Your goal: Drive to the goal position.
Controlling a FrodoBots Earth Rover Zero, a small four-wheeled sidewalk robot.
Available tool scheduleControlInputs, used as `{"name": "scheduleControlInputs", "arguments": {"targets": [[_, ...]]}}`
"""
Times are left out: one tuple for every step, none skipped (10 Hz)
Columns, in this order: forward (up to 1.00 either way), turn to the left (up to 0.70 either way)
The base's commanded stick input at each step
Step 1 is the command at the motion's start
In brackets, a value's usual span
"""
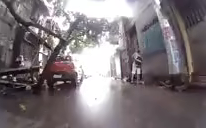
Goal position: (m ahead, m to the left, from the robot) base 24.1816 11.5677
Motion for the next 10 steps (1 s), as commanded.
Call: {"name": "scheduleControlInputs", "arguments": {"targets": [[0.99, 0.00], [0.99, 0.00], [0.99, 0.00], [0.99, 0.00], [0.99, 0.00], [0.99, 0.00], [0.99, 0.14], [0.99, 0.29], [0.99, 0.00], [0.99, 0.00]]}}
